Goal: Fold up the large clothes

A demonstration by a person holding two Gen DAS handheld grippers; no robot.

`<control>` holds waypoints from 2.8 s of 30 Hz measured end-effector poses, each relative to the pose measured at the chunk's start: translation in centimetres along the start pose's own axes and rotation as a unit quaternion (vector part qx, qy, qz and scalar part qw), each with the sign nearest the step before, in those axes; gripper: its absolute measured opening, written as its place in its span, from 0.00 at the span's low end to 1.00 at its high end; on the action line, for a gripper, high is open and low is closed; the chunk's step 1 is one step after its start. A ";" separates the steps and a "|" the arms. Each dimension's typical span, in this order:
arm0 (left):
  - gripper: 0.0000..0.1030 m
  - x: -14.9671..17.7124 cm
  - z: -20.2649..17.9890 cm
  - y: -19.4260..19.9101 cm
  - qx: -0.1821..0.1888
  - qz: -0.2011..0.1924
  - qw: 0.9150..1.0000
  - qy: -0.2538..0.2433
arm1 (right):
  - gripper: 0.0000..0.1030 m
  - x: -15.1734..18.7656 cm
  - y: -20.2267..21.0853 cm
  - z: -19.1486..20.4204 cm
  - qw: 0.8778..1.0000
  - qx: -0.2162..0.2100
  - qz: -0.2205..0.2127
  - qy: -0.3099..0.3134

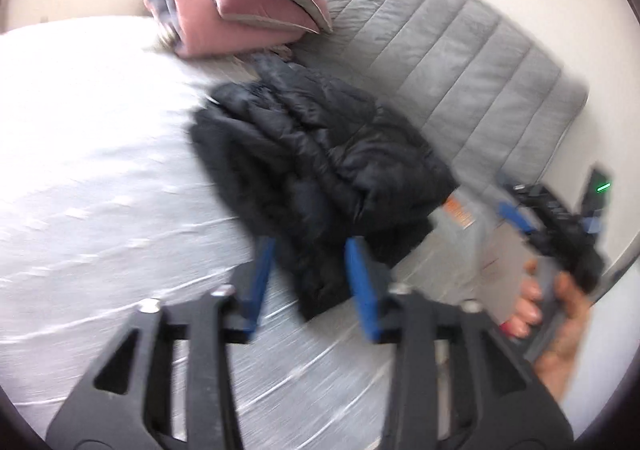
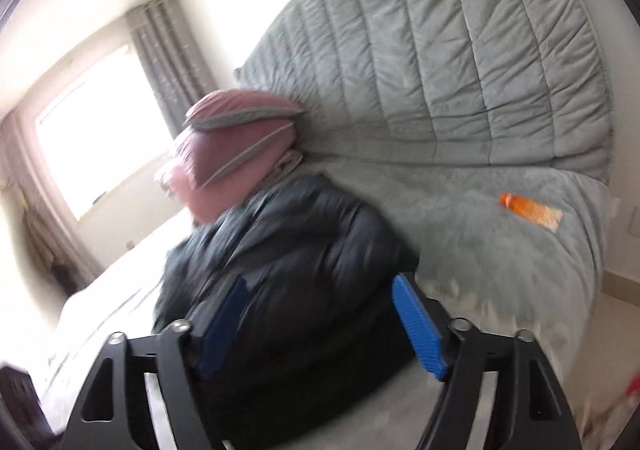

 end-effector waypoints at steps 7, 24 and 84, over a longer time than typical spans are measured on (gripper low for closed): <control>0.79 3.2 -0.9 9.9 -0.100 -0.014 0.991 -0.093 | 0.84 9.0 8.5 6.3 0.998 0.025 0.037 0.052; 0.93 8.5 -2.6 17.6 -0.031 -0.048 0.994 -0.097 | 1.00 13.8 25.2 13.7 0.982 0.105 -0.022 0.158; 0.99 8.5 -2.6 19.9 -0.052 -0.070 0.991 -0.101 | 1.00 15.9 26.0 14.3 0.980 0.121 0.002 0.155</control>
Point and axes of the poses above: each gripper's, at about its wrist camera, not at the fingertips, and y roughly against the way its jaws point, z to its left, x to its underside, the point moved 6 cm from there along -y, roughly the way its jaws point, and after that the axes turned 3 degrees about y, right-handed, at the moved point
